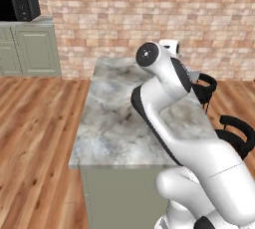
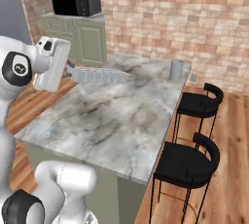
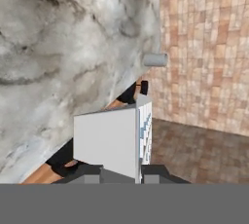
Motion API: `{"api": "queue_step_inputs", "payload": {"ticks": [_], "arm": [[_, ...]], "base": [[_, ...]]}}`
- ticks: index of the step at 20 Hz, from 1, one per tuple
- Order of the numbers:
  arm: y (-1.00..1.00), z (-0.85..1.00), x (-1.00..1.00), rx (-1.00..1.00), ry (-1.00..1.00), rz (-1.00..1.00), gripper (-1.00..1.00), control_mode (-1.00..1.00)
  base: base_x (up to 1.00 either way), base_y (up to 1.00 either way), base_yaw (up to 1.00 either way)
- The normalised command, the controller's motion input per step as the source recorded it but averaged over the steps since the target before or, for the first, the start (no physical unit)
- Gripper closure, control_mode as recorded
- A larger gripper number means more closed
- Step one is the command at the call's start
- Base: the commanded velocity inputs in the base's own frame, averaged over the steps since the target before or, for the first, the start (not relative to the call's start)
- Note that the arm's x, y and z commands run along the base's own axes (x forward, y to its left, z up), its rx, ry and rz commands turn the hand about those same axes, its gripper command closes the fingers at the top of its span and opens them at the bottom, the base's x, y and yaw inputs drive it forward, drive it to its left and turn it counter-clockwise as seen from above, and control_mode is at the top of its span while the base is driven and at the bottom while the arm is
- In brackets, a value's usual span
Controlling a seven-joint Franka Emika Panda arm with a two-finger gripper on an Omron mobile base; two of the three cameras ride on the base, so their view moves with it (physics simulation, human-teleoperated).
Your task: Open the freezer door, pick up the ice cube tray from the freezer, and place it on the dining counter.
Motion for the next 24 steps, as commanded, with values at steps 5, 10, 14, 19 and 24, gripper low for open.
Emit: {"api": "queue_step_inputs", "payload": {"ticks": [5,10,14,19,24], "arm": [[-0.08,-0.63,0.20,0.08,-0.10,0.01,1.00,-1.00],[-0.06,-0.68,0.02,0.08,-0.18,0.09,1.00,-1.00],[-0.03,-0.66,0.04,0.06,-0.19,0.15,1.00,-1.00],[-0.06,-0.38,0.06,0.08,-0.06,0.13,1.00,-1.00],[0.00,-0.04,0.18,0.01,0.07,0.00,1.00,-1.00]], "base": [[0.00,0.00,0.00],[0.00,0.00,0.00],[0.00,0.00,0.00],[0.00,0.00,0.00],[0.00,0.00,0.00]]}}
